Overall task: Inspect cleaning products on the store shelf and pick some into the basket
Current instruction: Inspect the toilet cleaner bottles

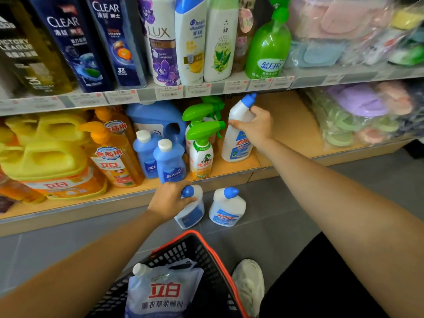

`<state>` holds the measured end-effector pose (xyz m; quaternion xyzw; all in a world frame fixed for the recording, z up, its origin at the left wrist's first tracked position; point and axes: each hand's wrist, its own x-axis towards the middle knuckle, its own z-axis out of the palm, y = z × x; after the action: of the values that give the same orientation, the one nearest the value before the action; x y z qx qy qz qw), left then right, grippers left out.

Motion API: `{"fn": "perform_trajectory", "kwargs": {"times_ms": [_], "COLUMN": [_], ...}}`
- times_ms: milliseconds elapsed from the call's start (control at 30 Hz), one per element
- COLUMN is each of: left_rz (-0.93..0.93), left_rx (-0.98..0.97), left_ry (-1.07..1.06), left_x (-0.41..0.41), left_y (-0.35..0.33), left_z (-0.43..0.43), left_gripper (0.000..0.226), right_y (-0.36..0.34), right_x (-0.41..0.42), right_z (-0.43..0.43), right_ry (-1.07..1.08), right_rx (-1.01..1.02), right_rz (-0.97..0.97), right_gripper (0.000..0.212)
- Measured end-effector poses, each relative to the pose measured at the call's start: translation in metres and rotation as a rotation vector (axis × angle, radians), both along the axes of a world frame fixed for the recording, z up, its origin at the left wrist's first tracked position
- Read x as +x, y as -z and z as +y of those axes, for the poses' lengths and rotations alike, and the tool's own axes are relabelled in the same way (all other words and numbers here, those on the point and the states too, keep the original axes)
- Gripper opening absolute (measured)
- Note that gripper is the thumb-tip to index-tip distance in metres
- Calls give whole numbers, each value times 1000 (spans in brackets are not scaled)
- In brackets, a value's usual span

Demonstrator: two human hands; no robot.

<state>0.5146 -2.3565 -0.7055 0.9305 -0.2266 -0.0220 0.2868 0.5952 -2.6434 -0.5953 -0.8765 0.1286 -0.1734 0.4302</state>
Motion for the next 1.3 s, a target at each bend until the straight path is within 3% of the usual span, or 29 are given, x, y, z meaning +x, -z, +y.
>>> {"fn": "perform_trajectory", "kwargs": {"times_ms": [100,233,300,367,500,633,833,1000,1167,1300], "left_rz": [-6,-88,-149,-213,-280,-304,-205,-182,-173,-181], "left_rx": [-62,-106,-125,-156,-214,-263,-341,-328,-288,-284], "left_ry": [-58,-77,-81,-67,-7,48,73,31,6,-14], "left_x": [-5,-9,-10,-10,-12,-19,-35,-43,-43,-40], "left_y": [-8,-34,-52,-73,-115,-146,-157,-144,-133,-129], "left_z": [11,18,19,19,20,25,40,50,51,51], "left_gripper": [35,40,41,42,47,48,52,47,44,45], "right_y": [-6,-2,7,19,36,52,32,-25,-73,-81], "right_x": [-1,-29,-53,-76,-108,-115,-112,-98,-79,-65], "right_z": [-4,-4,4,14,37,51,30,-2,-14,-22], "right_ry": [-47,-17,27,-83,-377,-430,-398,-335,-277,-264], "right_rx": [-95,-102,-143,-184,-167,-433,-159,-44,-30,-165], "right_rz": [65,194,289,474,812,745,727,487,263,175], "right_gripper": [43,67,57,51,61,43,34,30,38,30]}}
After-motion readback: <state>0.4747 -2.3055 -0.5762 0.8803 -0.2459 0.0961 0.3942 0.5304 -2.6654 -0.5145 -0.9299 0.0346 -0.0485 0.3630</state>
